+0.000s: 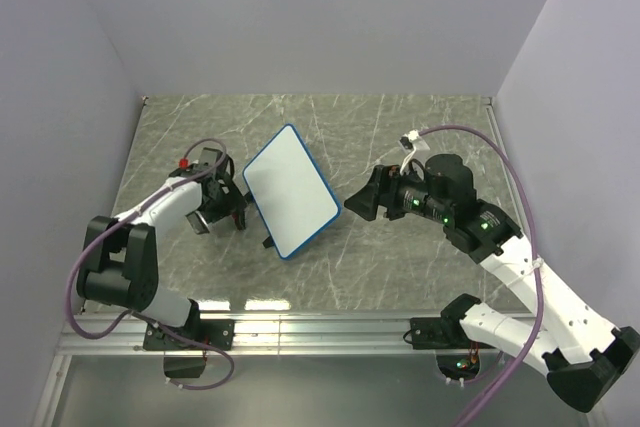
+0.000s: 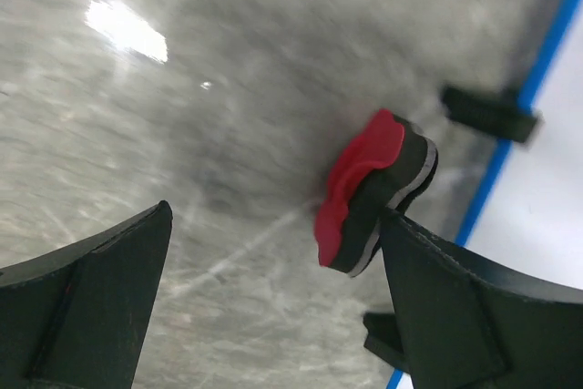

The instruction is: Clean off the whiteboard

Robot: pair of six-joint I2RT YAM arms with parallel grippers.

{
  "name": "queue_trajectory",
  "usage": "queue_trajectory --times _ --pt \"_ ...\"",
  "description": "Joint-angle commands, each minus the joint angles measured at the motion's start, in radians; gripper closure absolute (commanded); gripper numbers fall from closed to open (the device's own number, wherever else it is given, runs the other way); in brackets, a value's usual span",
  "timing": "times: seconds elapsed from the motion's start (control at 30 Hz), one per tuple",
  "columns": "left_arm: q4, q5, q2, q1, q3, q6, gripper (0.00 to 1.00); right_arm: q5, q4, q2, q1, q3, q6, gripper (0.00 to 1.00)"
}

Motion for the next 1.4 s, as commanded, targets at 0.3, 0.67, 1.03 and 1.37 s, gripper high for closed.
queue_trajectory --times 0.3,0.67,1.03,1.37 --pt "0.042 0.216 -0.153 0.034 0.128 0.026 0.01 0.037 -0.034 -0.036 -0.011 0.028 -0.056 0.10" --pt "-0.378 -0.174 -0.129 -0.033 0.280 -0.186 0.02 0.043 -0.072 -0.034 -0.011 0.086 -0.083 0.10" --pt "-0.460 -0.101 0.203 0.083 0.442 0.041 0.17 0.030 -0.072 -0.078 -0.011 0.031 -0.076 0.11" --pt "-0.502 -0.358 0.211 0.014 0.312 -0.148 0.15 0.073 -0.140 -0.113 -0.016 0.046 -0.117 0.11"
